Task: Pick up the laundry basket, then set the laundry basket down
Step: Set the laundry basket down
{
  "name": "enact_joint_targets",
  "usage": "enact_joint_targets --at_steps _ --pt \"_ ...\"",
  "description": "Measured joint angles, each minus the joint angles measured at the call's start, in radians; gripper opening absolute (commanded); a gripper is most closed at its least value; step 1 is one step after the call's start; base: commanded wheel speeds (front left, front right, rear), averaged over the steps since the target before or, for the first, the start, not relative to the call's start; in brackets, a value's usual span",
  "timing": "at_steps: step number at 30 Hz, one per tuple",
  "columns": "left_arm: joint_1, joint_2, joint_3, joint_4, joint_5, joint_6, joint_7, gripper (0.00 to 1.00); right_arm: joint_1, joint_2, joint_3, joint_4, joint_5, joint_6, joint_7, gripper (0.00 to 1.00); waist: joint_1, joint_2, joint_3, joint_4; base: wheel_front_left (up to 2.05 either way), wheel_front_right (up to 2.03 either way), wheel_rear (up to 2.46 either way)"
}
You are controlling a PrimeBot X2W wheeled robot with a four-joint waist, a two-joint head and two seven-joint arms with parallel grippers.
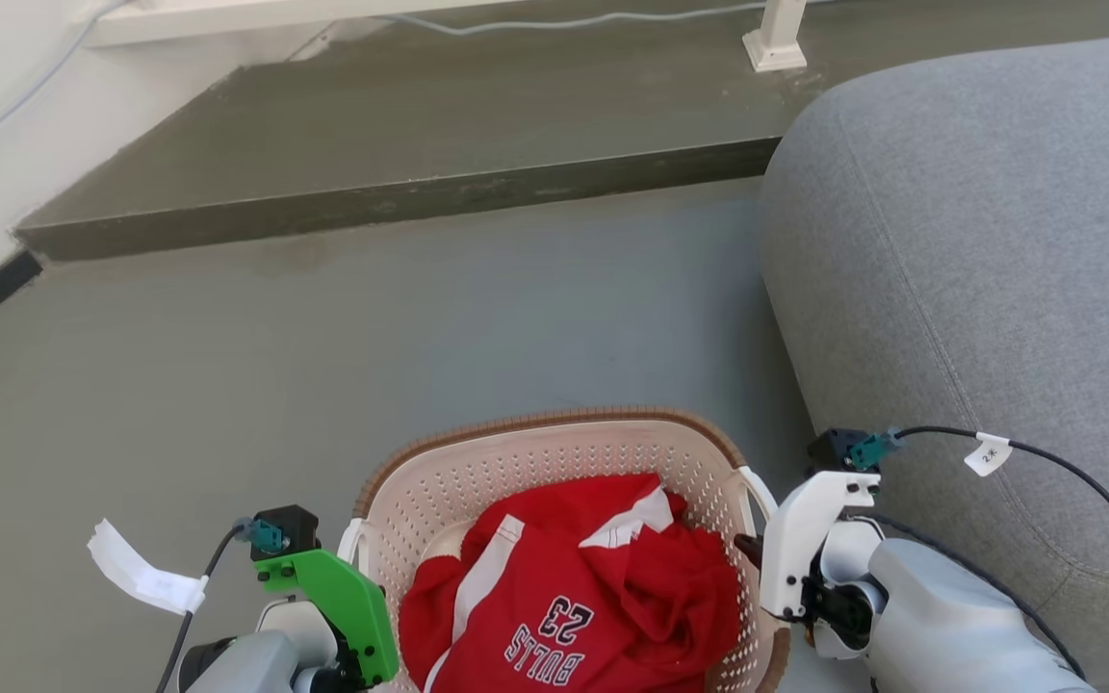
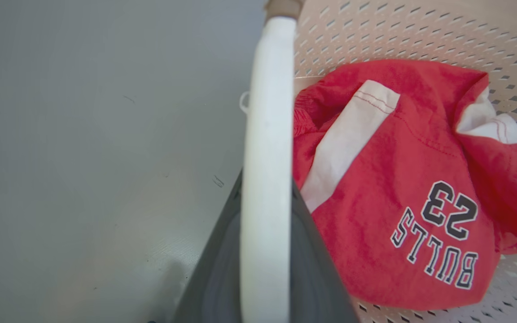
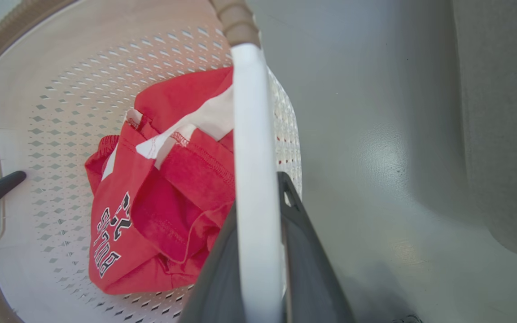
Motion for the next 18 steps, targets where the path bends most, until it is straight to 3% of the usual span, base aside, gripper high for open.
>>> enact_joint_targets --at_steps 18 --pt "-0.091 0.001 -0.006 -0.027 0.000 0.026 -0.082 0.00 -0.089 -0.030 0.005 -0.039 0.001 0.000 -0.073 0.00 0.0000 0.0000 0.138 -0.005 0.00 0.00 0.00"
